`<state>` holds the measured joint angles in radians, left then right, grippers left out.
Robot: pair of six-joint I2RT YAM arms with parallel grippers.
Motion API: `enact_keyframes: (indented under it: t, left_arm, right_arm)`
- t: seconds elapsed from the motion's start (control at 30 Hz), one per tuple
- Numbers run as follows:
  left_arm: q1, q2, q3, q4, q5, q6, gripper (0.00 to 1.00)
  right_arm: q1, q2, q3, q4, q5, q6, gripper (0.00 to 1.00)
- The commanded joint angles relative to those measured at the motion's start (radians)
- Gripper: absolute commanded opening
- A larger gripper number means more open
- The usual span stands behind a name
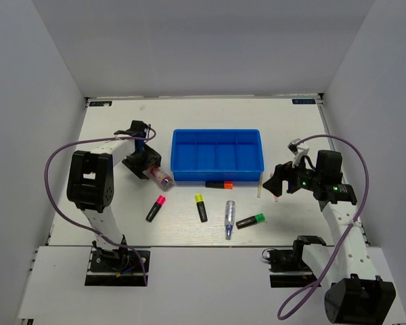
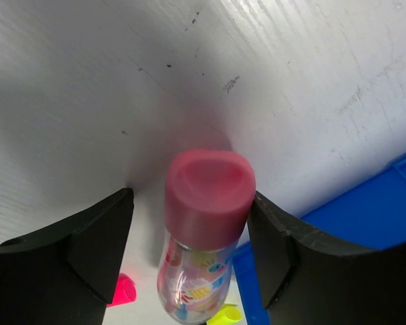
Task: Sort the stationery into containers
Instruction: Grab a piece of stationery with the left arm, then place the stationery into the container
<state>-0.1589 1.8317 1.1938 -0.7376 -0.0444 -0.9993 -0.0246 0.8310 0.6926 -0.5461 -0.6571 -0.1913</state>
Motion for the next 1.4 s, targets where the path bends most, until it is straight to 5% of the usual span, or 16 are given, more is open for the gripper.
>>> enact_keyframes:
  t: [0.0,0.3,0.4,0.53,1.0,1.37]
  left_arm:
    - [0.009,0.012,0.036,0.012,0.003,0.011,0.76]
    - [0.013,0.069,0.087,-0.034,0.014,0.031,0.54]
    - [0.015,0.067,0.066,-0.026,0.018,0.037,0.39]
    - [0.039,0.041,0.058,-0.034,0.043,0.054,0.0]
    - [0.036,-0.265,0.237,-0.154,-0.008,0.313,0.0]
    - [-0.162,-0.168,0.476,-0.105,-0.045,0.409,0.0]
  right_arm:
    - [0.003,-0.001,0.042,-0.003,0.001,-0.011,0.9]
    - [0.005,-0.007,0.042,-0.002,0.013,-0.008,0.9]
    - [0.005,-0.013,0.039,-0.002,0.017,-0.011,0.9]
    - [0.003,-0.017,0.036,0.001,0.016,-0.01,0.9]
    - [0.003,-0.007,0.024,0.017,0.005,-0.002,0.9]
    - [0.005,0.013,0.016,0.026,0.004,-0.003,0.9]
